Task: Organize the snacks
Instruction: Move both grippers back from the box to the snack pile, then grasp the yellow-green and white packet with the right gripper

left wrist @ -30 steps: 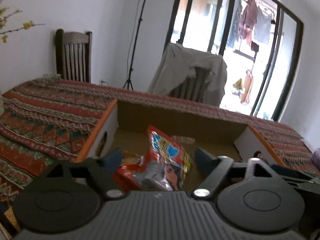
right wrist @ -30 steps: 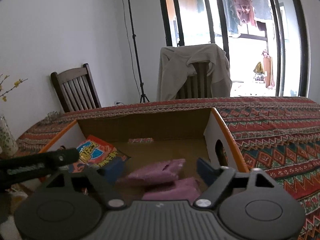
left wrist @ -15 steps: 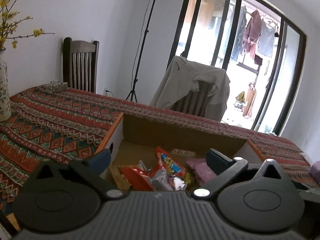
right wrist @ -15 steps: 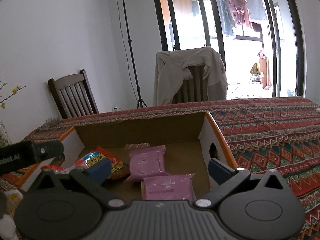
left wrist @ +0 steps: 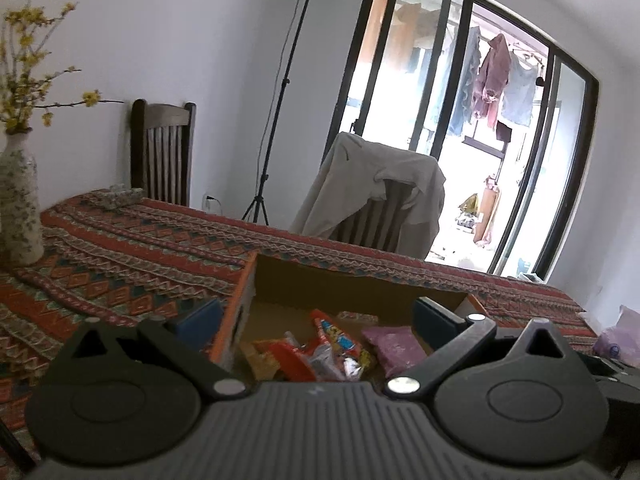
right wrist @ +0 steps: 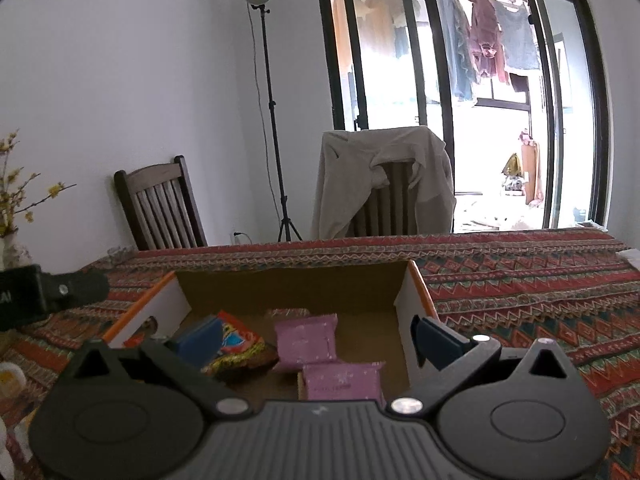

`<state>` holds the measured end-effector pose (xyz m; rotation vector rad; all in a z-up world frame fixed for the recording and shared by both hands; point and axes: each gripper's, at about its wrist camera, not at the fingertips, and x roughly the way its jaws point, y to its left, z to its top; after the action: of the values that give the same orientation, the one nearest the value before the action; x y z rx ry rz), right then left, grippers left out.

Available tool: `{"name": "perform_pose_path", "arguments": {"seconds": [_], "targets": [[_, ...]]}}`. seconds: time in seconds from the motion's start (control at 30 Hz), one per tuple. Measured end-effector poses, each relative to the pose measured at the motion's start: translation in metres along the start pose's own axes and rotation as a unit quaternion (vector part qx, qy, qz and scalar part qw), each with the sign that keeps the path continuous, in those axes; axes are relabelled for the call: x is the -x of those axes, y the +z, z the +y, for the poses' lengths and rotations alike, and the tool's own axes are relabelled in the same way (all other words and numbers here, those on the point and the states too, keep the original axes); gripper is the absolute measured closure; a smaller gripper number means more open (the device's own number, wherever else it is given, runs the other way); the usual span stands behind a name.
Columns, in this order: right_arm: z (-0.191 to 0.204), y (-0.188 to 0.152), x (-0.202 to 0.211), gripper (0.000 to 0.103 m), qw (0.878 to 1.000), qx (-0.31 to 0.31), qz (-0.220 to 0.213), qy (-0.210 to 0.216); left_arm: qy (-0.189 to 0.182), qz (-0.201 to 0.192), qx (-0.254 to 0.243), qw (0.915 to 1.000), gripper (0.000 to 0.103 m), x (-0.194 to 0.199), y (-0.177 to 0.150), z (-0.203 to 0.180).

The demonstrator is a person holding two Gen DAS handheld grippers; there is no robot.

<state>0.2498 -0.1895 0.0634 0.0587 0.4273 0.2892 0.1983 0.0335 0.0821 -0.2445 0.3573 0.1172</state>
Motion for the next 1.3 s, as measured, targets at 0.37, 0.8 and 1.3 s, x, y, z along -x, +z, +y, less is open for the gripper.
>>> {"name": "perform_pose_path", "arguments": {"seconds": [0.37, 0.8, 1.3], "targets": [[-0.01, -0.036, 0.049, 0.0, 1.0, 0.008, 0.027, -0.002, 0.014, 0.018, -0.013, 0.9997, 0.0, 0.053, -0.029, 0.034], [-0.026, -0.088, 0.103, 0.0, 0.998, 0.008, 0.066, -0.01, 0.017, 0.056, -0.02, 0.9981, 0.0, 0.104, -0.079, 0.062], [-0.023, -0.131, 0.138, 0.0, 0.994, 0.032, 0.104, -0.002, -0.001, 0.058, -0.015, 0.9982, 0.0, 0.139, -0.097, 0.057]]}}
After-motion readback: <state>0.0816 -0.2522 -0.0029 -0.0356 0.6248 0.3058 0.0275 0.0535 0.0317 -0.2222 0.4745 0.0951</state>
